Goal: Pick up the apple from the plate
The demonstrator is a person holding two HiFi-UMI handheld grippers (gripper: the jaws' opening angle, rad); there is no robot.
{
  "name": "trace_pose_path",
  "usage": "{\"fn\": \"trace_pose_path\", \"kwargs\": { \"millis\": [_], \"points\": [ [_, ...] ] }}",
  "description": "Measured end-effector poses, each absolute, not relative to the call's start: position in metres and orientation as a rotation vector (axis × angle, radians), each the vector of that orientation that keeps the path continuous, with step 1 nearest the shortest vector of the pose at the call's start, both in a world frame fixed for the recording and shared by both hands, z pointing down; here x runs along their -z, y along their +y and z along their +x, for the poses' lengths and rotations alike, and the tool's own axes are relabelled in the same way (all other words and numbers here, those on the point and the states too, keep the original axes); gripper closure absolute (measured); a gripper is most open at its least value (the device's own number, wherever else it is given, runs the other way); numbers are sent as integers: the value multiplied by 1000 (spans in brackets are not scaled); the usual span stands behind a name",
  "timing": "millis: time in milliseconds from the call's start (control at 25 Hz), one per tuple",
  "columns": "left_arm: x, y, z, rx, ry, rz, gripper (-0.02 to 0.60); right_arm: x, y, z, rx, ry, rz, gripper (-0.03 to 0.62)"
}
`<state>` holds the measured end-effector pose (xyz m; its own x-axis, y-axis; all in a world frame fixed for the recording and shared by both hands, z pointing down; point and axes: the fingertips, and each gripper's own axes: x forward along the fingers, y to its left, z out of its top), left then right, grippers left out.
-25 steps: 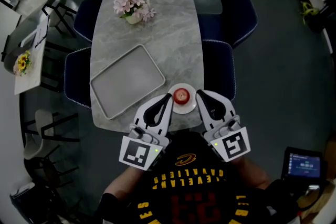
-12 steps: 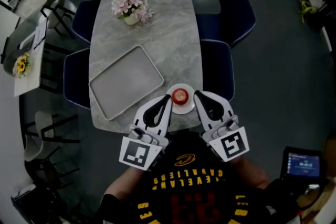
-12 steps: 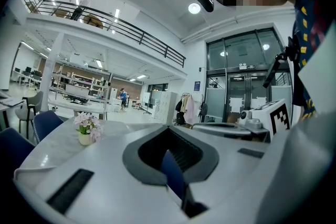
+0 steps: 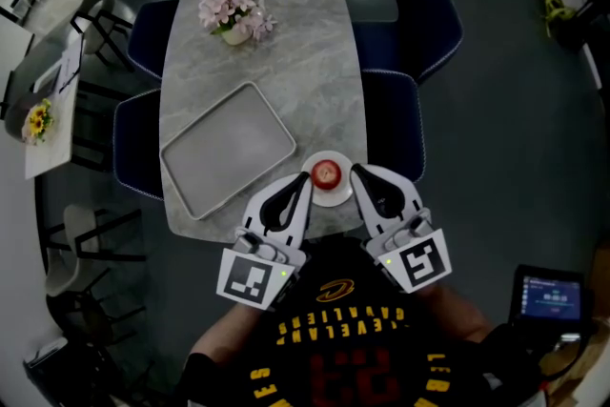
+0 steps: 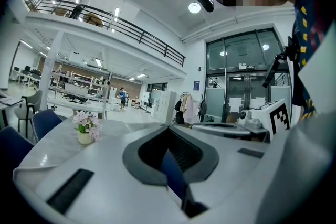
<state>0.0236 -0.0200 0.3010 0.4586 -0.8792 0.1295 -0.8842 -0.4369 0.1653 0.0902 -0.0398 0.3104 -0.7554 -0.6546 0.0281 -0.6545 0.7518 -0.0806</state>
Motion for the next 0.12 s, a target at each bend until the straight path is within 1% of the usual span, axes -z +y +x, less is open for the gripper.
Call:
{"fn": "trace_pose_path", "kwargs": {
  "millis": [120],
  "points": [
    [-304, -21, 22, -37, -1530, 2493, 581, -313, -41, 89, 140, 2940, -1100, 589]
  ]
}}
